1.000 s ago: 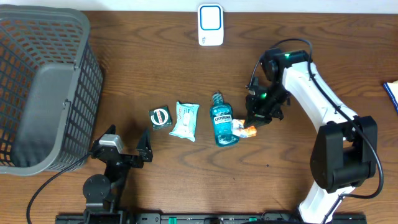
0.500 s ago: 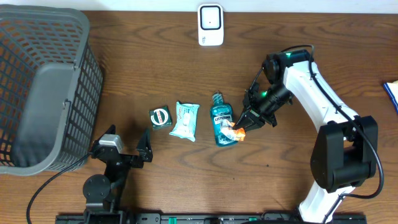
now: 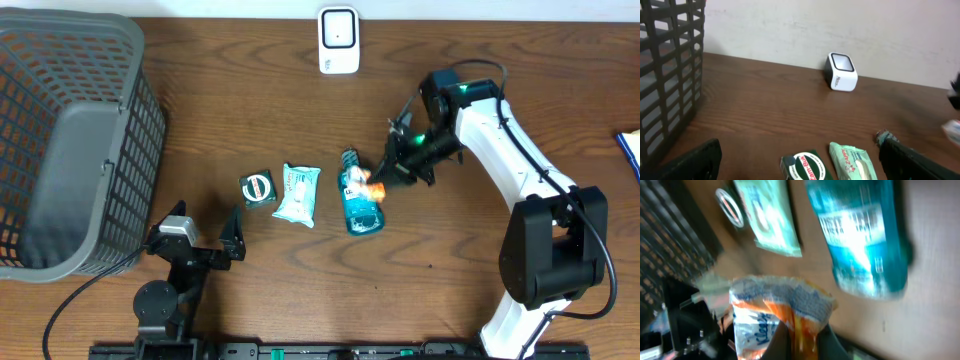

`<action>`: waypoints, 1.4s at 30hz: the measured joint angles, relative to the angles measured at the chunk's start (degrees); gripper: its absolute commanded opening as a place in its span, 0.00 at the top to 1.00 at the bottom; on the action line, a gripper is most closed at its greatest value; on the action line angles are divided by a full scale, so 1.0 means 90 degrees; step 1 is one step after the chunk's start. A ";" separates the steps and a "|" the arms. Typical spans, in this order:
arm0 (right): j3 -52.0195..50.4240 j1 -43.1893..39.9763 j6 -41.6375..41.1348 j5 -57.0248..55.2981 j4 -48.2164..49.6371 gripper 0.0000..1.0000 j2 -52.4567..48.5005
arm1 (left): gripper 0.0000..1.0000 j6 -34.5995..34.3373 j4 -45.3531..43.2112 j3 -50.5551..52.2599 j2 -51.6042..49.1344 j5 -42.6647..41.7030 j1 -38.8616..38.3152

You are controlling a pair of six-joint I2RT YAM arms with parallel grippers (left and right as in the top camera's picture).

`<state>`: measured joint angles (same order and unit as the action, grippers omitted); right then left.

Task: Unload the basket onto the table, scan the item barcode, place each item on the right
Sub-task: 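Lift the orange pack and hold it in front of the scanner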

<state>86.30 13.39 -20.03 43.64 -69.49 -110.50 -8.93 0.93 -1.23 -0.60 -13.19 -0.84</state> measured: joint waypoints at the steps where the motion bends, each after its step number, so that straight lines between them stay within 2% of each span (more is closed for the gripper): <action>1: 0.0000 0.0007 -0.0005 -0.0012 0.0267 0.99 0.0000 | 0.02 -0.0002 0.0000 0.0000 0.0000 0.0000 0.0000; 6: 0.0000 0.0134 0.0010 -0.0389 0.1812 0.99 0.0000 | 0.02 0.0002 0.0000 0.0002 0.0002 0.0000 0.0000; 11: 0.0000 0.0325 0.0415 -0.1171 0.3106 0.99 0.0000 | 0.02 -0.0002 -0.0002 0.0000 0.0000 0.0000 0.0000; 22: 0.0019 0.0629 0.1117 -0.3721 0.6477 0.99 -0.0102 | 0.02 -0.0002 0.0000 0.0002 0.0002 0.0000 0.0000; 36: 0.0070 0.0707 0.2018 -0.4245 1.1895 0.99 -0.2237 | 0.02 0.0000 0.0000 0.0002 0.0002 0.0000 0.0000; 42: 0.0838 0.0707 0.2086 -0.4384 1.1968 0.99 -0.3048 | 0.02 -0.0002 0.0000 0.0000 0.0000 0.0002 0.0000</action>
<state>93.84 19.75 -1.26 4.19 38.22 -137.93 -8.95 0.93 -1.23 -0.60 -13.17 -0.84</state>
